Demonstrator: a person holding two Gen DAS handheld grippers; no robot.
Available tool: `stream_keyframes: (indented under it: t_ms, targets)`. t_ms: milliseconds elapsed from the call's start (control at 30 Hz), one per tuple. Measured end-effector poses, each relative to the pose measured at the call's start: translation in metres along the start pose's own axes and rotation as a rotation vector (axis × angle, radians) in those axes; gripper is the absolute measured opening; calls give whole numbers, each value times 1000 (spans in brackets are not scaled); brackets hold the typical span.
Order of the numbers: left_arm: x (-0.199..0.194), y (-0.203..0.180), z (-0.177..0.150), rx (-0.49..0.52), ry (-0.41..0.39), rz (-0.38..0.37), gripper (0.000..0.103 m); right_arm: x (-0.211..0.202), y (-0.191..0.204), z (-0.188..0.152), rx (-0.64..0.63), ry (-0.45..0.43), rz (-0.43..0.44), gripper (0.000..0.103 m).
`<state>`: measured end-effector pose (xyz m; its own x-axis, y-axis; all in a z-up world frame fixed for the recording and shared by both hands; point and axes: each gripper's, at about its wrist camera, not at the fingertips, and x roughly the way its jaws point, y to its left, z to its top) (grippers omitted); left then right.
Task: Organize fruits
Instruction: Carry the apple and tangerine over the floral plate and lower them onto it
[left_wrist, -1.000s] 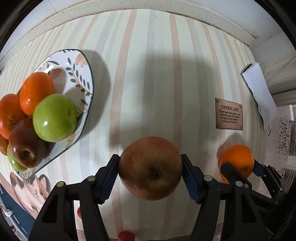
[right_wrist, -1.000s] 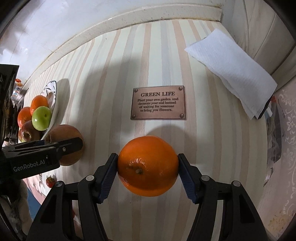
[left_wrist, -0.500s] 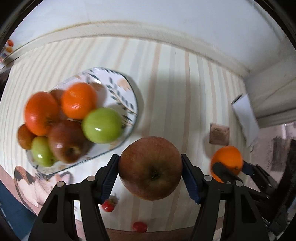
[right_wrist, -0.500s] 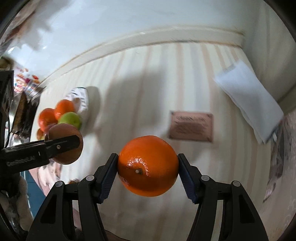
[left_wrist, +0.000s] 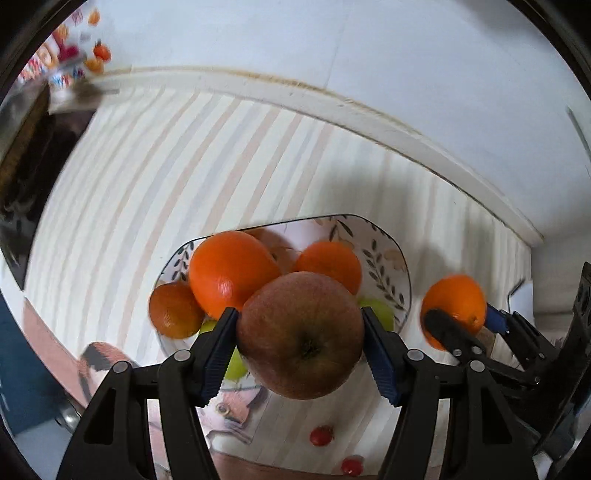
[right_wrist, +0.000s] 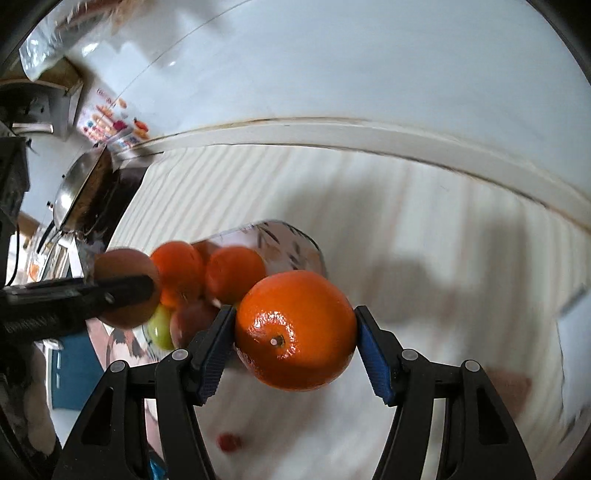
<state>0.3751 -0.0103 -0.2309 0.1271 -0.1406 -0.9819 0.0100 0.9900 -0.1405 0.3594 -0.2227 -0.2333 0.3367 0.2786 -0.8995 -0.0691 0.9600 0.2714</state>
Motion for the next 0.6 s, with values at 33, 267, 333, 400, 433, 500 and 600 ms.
stream_keyframes:
  t_ms: [33, 267, 333, 400, 433, 500, 600]
  targets:
    - [7, 2, 4, -13, 18, -4, 63, 7, 3, 6, -8, 13, 4, 66]
    - [26, -2, 16, -21, 70, -29, 63, 61, 12, 27, -36, 122, -12, 66]
    - [25, -7, 15, 3, 71, -15, 63, 63, 10, 28, -41, 124, -10, 66]
    - [25, -5, 15, 0, 68, -21, 64, 68, 10, 29, -47, 142, -12, 68]
    - [25, -5, 15, 0, 70, -23, 64, 68, 9, 29, -46, 147, -12, 68]
    - [26, -5, 16, 6, 77, -19, 64, 71, 6, 30, -37, 170, -14, 72]
    - [28, -6, 16, 12, 80, -19, 64, 74, 2, 29, -36, 177, -9, 77]
